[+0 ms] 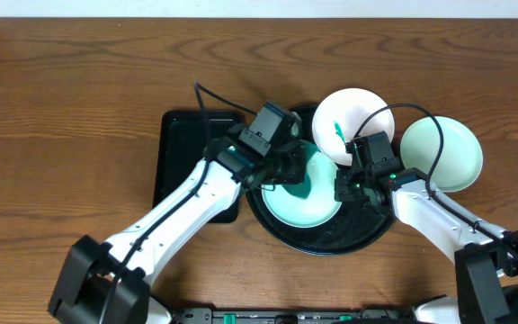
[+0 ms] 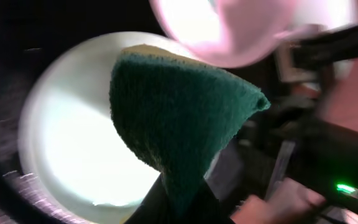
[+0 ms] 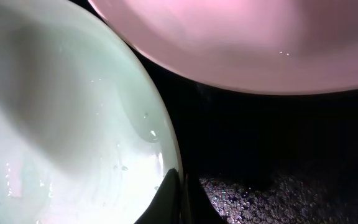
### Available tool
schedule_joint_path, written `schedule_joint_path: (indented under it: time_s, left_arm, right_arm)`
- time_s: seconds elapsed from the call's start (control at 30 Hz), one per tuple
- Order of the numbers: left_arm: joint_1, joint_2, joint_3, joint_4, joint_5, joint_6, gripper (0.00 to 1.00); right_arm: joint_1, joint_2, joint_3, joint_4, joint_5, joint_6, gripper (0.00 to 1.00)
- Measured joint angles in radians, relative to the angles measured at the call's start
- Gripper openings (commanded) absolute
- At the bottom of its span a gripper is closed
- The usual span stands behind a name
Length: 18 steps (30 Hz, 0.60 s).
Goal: Clean dirty plates on tray and stack at the side
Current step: 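Scrub the green streak on the plate with the sponge, left gripper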
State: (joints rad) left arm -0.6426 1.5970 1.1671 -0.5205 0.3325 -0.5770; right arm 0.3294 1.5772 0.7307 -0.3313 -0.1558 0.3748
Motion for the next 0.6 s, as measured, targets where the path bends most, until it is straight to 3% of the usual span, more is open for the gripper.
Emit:
schedule_joint_path:
  time_s: [0.27, 0.6]
  left_arm:
    - [0.0, 0.018, -0.031, -0.043, -0.168, 0.0, 0.07]
    - [0.0, 0.115, -0.047, -0.013, -0.205, 0.0, 0.07]
  right_arm:
    - [0.0, 0.0, 0.0, 0.0, -0.015, 0.0, 0.01]
    - [0.0, 0.0, 0.0, -0.001, -0.047, 0.0, 0.01]
